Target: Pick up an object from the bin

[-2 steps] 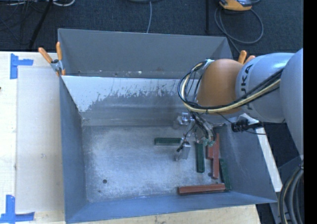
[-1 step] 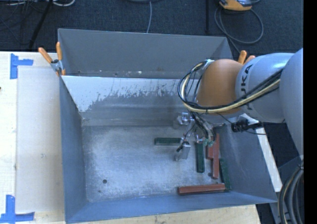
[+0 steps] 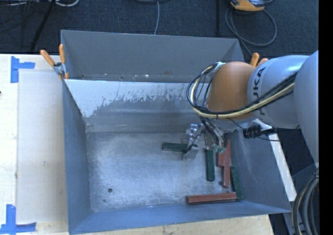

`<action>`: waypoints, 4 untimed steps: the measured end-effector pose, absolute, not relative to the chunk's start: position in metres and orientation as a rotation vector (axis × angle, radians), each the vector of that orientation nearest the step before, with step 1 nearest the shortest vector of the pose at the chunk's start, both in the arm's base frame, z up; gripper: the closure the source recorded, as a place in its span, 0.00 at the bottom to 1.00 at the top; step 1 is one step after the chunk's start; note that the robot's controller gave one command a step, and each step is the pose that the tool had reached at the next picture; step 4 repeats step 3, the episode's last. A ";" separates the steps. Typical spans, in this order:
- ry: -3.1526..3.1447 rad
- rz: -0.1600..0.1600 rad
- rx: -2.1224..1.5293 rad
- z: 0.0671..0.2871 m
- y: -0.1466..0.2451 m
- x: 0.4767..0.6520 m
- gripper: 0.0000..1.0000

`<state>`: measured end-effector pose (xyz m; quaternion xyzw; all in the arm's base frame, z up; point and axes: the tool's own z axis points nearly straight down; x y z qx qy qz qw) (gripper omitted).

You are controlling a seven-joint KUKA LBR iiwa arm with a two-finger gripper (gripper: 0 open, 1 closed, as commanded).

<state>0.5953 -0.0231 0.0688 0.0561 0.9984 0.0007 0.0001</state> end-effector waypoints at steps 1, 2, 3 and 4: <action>3.133 0.002 0.178 0.098 -0.023 0.596 1.00; 3.131 0.002 0.179 0.139 -0.023 0.598 1.00; 3.128 0.002 0.180 0.199 -0.024 0.599 1.00; 3.128 0.002 0.180 0.199 -0.024 0.599 1.00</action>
Offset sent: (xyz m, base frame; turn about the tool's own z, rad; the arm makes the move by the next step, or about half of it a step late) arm 0.0000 -0.0001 0.0277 0.0000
